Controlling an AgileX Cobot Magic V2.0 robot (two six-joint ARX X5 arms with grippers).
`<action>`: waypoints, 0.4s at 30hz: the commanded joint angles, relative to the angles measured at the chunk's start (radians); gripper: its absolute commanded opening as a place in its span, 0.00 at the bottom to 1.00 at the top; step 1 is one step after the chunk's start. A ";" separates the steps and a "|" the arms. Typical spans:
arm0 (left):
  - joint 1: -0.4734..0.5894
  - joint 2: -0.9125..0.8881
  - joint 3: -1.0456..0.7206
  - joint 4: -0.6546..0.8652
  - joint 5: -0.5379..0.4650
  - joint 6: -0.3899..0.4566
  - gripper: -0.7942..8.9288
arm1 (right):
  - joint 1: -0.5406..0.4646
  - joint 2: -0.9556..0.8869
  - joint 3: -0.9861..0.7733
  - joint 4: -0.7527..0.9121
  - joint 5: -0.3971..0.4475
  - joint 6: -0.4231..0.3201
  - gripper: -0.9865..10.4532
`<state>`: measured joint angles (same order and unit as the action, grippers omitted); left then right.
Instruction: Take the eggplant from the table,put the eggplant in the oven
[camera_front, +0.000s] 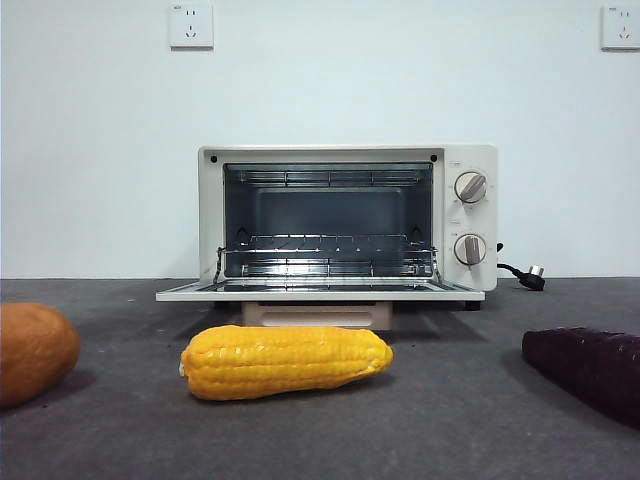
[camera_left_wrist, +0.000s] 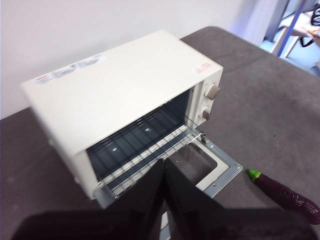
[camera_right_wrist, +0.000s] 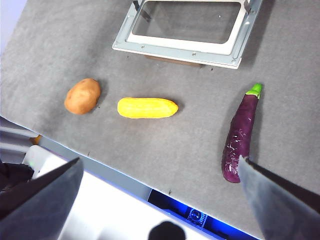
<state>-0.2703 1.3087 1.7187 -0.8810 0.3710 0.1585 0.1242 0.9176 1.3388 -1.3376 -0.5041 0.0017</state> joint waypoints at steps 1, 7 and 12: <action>0.032 -0.073 -0.014 0.007 0.027 0.023 0.08 | 0.001 0.006 0.001 0.006 0.007 -0.014 0.61; 0.098 -0.227 -0.072 -0.005 0.040 -0.006 0.08 | 0.001 0.017 0.001 0.005 0.009 -0.014 0.61; 0.119 -0.369 -0.207 -0.015 0.045 -0.007 0.08 | 0.001 0.025 0.001 0.005 0.011 -0.014 0.61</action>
<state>-0.1566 0.9508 1.5410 -0.8955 0.4091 0.1566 0.1242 0.9417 1.3388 -1.3380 -0.4957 -0.0006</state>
